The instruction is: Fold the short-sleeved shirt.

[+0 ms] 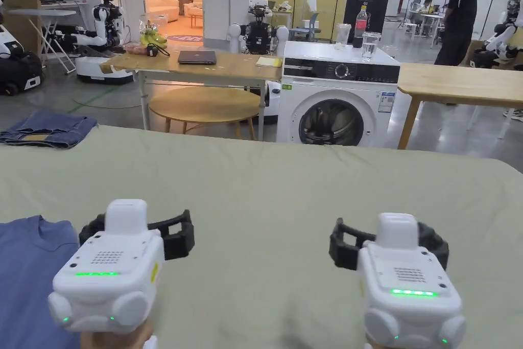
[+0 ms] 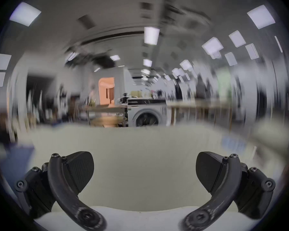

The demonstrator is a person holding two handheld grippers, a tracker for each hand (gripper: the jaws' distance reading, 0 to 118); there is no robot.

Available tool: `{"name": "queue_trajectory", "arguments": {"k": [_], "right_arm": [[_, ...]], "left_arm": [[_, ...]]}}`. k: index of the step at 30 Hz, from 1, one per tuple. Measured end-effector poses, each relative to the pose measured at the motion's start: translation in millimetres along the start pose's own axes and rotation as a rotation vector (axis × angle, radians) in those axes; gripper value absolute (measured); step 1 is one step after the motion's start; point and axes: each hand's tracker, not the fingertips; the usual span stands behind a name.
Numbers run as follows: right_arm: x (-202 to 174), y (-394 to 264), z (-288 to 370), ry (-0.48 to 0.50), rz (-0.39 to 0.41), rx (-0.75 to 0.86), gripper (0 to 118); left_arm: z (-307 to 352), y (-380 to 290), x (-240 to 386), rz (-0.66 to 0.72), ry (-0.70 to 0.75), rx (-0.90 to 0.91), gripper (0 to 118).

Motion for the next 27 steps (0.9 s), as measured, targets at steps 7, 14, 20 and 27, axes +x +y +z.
{"name": "queue_trajectory", "arguments": {"k": [7, 14, 20, 27], "right_arm": [[-39, -35, 5, -0.025, 1.125, 0.235, 118], [-43, -20, 20, 0.001, 0.864, 0.155, 118], [-6, 4, 3, 0.070, -0.082, -0.125, 118], [8, -7, 1, -0.001, -0.375, -0.123, 118]], "left_arm": [[-4, -9, 33, -0.925, 0.168, 0.109, 114], [-2, -3, 30, -0.827, 0.122, 0.104, 114], [-5, 6, 7, -0.104, 0.003, -0.016, 114], [-1, -9, -15, 0.328, -0.018, 0.013, 114]]}}
